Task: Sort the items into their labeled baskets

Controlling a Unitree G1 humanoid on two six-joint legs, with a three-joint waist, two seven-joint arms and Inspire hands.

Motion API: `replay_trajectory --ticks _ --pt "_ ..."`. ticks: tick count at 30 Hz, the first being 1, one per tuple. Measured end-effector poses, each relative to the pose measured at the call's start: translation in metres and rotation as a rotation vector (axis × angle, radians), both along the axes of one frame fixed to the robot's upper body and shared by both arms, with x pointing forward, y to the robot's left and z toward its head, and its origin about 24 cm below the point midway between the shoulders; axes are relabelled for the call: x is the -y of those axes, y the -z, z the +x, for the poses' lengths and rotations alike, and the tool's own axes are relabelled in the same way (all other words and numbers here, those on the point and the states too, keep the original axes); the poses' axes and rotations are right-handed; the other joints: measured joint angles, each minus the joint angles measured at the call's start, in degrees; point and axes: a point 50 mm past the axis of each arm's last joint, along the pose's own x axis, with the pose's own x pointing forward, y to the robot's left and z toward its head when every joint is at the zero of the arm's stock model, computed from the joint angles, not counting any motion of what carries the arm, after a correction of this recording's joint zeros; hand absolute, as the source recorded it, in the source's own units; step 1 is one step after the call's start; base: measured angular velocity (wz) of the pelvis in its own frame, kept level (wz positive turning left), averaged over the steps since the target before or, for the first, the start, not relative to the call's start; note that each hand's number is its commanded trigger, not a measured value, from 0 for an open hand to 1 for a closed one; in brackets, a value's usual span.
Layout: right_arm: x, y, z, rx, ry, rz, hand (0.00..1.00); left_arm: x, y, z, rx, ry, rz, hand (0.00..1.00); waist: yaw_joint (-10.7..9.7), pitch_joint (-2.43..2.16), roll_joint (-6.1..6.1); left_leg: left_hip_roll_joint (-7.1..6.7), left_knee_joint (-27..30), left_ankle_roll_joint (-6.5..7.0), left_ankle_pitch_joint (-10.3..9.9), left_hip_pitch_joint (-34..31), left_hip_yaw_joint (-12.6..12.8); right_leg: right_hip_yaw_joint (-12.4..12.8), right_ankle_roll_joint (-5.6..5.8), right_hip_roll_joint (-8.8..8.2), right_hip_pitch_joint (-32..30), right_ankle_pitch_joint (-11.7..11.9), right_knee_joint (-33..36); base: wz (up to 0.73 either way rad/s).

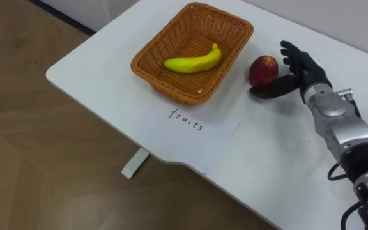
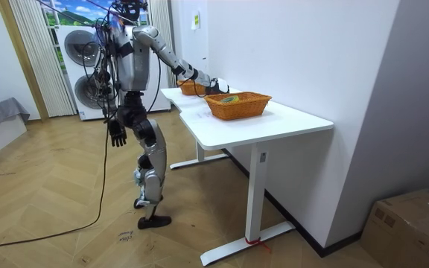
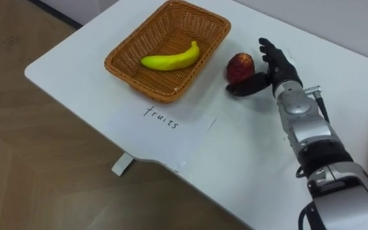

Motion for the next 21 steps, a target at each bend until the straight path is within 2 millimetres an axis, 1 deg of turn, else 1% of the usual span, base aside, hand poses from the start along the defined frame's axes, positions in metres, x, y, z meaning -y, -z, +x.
replay_trajectory --ticks 4,5,7,9,10,11,13,16,21 --pt "-0.002 -0.001 0.001 0.006 -0.014 -0.024 0.00 0.001 0.000 0.007 0.011 0.011 -0.001 0.00 0.28 0.00 -0.01 0.11 -0.06 -0.04 0.02 -0.38 0.32 0.34 -0.06 0.06 -0.77 0.02 0.30 -0.08" --pt "-0.004 -0.002 0.002 0.005 -0.030 -0.048 0.00 0.001 0.000 0.011 0.019 0.012 0.003 0.00 0.92 -0.01 -0.12 0.30 -0.26 -0.03 0.02 -0.41 0.91 0.57 -0.16 -0.03 -1.37 -0.01 0.84 -0.21" --pt "-0.006 -0.004 0.003 0.011 -0.045 -0.069 0.00 0.001 -0.001 0.017 0.037 0.014 0.010 0.00 1.23 0.01 -0.26 0.48 -0.25 -0.08 0.05 -0.90 1.17 0.46 -0.36 -0.05 -1.86 0.00 0.97 -0.14" --pt "-0.007 -0.005 0.004 0.013 -0.050 -0.077 0.00 -0.001 -0.002 0.022 0.054 0.015 0.018 0.00 1.58 0.07 -0.90 0.62 -0.26 -0.16 0.09 -1.11 1.37 0.65 -0.60 -0.12 -2.43 -0.13 1.47 0.00" --pt "-0.007 -0.005 0.004 0.013 -0.052 -0.082 0.00 -0.001 -0.002 0.022 0.057 0.017 0.019 0.00 1.65 0.14 -1.07 0.63 -0.27 -0.19 0.10 -1.11 1.42 0.66 -0.64 -0.13 -2.54 -0.18 1.64 0.00" --pt "-0.007 -0.005 0.004 0.013 -0.056 -0.094 0.00 -0.001 -0.002 0.023 0.060 0.018 0.019 0.00 1.87 0.32 -1.43 0.70 -0.30 -0.25 0.12 -1.11 1.46 0.72 -0.72 -0.13 -2.65 -0.24 1.69 0.00" --pt "-0.007 -0.005 0.004 0.012 -0.059 -0.097 0.00 -0.001 -0.002 0.023 0.060 0.018 0.018 0.00 2.02 0.42 -1.79 0.78 -0.29 -0.32 0.14 -1.15 1.46 0.72 -0.79 -0.12 -2.70 -0.27 1.67 0.00" --pt "-0.006 -0.005 0.004 0.005 -0.061 -0.097 0.00 -0.001 -0.002 0.024 0.061 0.019 0.018 0.00 2.49 0.43 -2.11 0.80 -0.32 -0.41 0.19 -1.16 1.62 0.74 -0.85 -0.13 -2.71 -0.31 1.65 0.00" --pt "-0.008 -0.004 0.004 -0.007 -0.094 -0.158 0.00 -0.002 -0.002 0.024 0.063 0.021 0.015 0.00 2.78 0.37 -2.25 0.84 -0.21 -0.44 0.21 -1.20 1.73 1.19 -0.90 -0.04 -2.70 -0.32 1.63 0.00"
